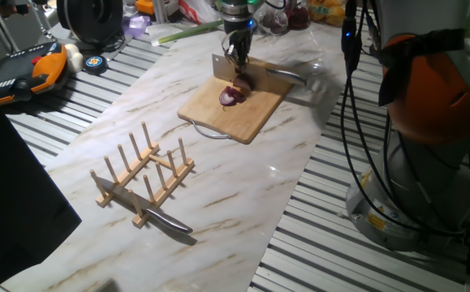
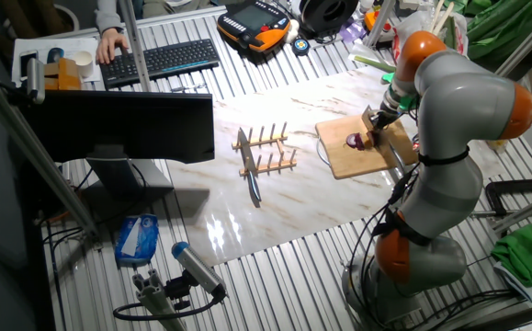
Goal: Chop the onions
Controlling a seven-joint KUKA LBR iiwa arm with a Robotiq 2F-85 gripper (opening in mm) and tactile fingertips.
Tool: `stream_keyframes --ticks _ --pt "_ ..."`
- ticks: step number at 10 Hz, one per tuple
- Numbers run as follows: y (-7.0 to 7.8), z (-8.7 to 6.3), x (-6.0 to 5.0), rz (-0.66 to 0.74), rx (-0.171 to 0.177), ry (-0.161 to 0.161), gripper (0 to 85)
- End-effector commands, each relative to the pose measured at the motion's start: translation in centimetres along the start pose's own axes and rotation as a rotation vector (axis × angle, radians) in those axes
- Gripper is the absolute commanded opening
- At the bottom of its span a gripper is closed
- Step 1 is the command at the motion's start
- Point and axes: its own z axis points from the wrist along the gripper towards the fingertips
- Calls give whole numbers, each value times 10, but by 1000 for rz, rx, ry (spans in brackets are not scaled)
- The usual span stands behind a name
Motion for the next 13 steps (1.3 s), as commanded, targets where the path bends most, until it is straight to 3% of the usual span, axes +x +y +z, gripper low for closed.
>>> stream_keyframes --ticks 1,5,10,13 --pt "0 0 0 3 0 2 7" --pt "1 4 -3 2 -6 3 7" --pt "1 -6 -1 3 0 8 7" --pt "10 -8 -4 4 0 2 7"
